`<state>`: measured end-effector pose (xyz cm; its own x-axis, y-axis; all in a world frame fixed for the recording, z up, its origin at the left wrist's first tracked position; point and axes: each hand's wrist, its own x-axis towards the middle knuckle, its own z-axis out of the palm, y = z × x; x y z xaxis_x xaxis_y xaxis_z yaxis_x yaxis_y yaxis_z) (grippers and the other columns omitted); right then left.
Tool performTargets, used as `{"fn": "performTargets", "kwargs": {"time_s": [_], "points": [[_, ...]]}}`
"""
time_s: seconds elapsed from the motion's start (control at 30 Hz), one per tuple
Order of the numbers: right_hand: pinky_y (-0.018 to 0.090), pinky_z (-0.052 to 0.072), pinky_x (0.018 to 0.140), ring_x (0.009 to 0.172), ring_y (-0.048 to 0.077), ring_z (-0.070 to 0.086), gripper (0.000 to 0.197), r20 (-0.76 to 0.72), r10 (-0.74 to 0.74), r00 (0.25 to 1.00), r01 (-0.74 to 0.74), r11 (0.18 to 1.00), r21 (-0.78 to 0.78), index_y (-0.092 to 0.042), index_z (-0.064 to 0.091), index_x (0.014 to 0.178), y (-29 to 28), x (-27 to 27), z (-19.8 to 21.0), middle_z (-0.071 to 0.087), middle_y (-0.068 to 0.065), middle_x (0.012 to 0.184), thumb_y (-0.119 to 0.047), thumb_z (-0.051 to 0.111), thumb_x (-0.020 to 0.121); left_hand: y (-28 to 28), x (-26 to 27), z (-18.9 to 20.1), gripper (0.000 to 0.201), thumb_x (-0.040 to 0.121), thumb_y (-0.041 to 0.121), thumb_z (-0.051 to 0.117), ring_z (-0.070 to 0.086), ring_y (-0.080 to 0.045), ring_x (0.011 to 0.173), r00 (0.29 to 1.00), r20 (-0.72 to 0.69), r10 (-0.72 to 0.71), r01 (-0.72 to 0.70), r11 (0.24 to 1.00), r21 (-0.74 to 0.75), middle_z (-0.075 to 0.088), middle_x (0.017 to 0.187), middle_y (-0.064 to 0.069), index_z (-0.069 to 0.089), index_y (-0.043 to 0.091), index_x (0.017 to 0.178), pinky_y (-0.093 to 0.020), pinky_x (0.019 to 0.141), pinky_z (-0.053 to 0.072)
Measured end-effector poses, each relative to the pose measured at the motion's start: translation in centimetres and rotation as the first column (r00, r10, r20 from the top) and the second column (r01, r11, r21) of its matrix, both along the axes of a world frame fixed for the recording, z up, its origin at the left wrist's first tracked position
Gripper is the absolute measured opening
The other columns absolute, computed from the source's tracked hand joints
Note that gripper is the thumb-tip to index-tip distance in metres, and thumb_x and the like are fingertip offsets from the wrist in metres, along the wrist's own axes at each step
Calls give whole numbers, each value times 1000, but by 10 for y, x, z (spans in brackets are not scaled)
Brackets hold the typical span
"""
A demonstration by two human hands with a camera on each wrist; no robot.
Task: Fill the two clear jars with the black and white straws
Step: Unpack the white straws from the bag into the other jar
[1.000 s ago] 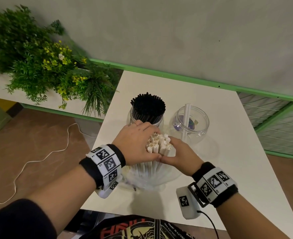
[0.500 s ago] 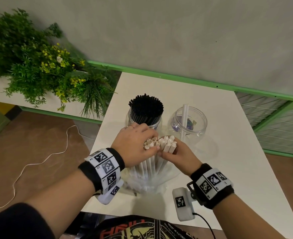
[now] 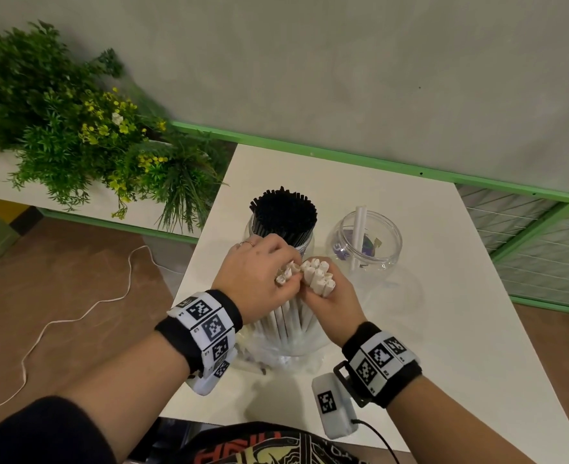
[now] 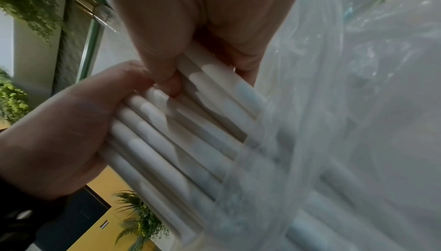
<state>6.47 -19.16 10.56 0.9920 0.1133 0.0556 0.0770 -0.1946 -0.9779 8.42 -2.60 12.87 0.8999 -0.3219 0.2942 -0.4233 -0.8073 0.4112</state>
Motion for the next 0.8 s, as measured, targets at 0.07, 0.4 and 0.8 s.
{"fn": "performTargets", "kwargs": {"time_s": [0.07,0.4,0.8], "points": [[30,53,78,87,15,65,24,6,-14,1000,14,1000,-4,-30,62,94,-5,0,2,69,-5,90,-11,66,79,-1,0,0,28,80,50,43,53,-17,90,1000,-15,7,-7,999,35,57,99,14,61,34,95,-39,78,47],[22,50,74,81,18,63,33,167,-100,981,92,994,59,-27,57,99,-2,-6,13,67,0,87,4,59,88,-5,-3,-3,26,81,49,42,53,-16,89,999,-29,34,-32,997,72,56,98,15,60,35,94,-38,76,48],[41,54,87,91,25,69,19,333,-168,928,89,967,240,-9,56,99,-54,22,108,60,18,100,8,54,91,-19,-13,0,25,78,51,42,57,-17,83,995,35,89,-93,986,135,58,92,14,61,35,86,-34,69,43]]}}
